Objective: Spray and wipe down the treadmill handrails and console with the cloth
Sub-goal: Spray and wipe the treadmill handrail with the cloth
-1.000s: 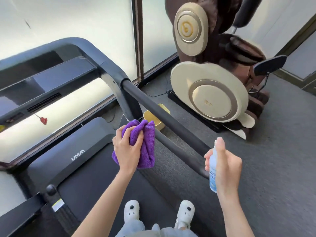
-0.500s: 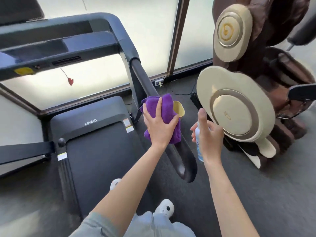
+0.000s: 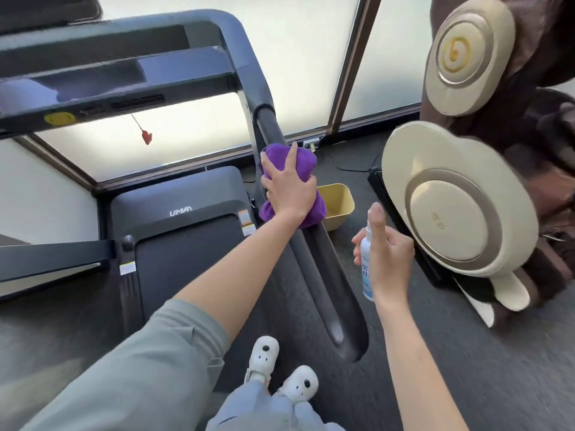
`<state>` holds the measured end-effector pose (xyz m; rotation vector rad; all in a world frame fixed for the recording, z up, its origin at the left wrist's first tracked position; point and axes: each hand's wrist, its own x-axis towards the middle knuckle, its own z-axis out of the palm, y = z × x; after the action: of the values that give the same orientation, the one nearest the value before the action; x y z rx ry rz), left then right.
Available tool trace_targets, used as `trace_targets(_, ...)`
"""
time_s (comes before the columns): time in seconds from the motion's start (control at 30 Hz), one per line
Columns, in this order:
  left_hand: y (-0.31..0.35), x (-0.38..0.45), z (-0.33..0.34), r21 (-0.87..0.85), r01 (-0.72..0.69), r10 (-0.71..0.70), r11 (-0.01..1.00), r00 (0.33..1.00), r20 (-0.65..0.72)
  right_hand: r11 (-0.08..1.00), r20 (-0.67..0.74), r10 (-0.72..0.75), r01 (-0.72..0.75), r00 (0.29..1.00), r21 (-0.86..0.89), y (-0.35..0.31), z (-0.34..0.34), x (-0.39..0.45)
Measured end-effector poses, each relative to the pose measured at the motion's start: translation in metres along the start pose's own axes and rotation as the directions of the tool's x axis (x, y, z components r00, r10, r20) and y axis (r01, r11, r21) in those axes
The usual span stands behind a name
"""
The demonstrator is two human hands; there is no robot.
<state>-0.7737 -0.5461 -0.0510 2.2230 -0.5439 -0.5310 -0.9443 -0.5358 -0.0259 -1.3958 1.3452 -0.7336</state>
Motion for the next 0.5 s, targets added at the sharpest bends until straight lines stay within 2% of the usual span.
trace_targets(0.23,0.012,0.080,-0.024,0.052,-0.017,0.016,0.999,1.000,0.008,0.999,0.027,-0.045,0.044,0.999,0.019,-0.020,0.016,0.024)
trace_targets(0.33,0.012,0.067,-0.023,0.045,-0.058,0.058,0.997,0.998,0.005,0.997,0.029,-0.062,0.060,0.998,0.046,-0.025,0.015,0.025)
trace_targets(0.5,-0.012,0.010,-0.008,-0.083,-0.192,0.189,0.978,0.981,-0.045,0.996,0.040,-0.074,0.071,0.996,0.061,-0.026,0.009,0.016)
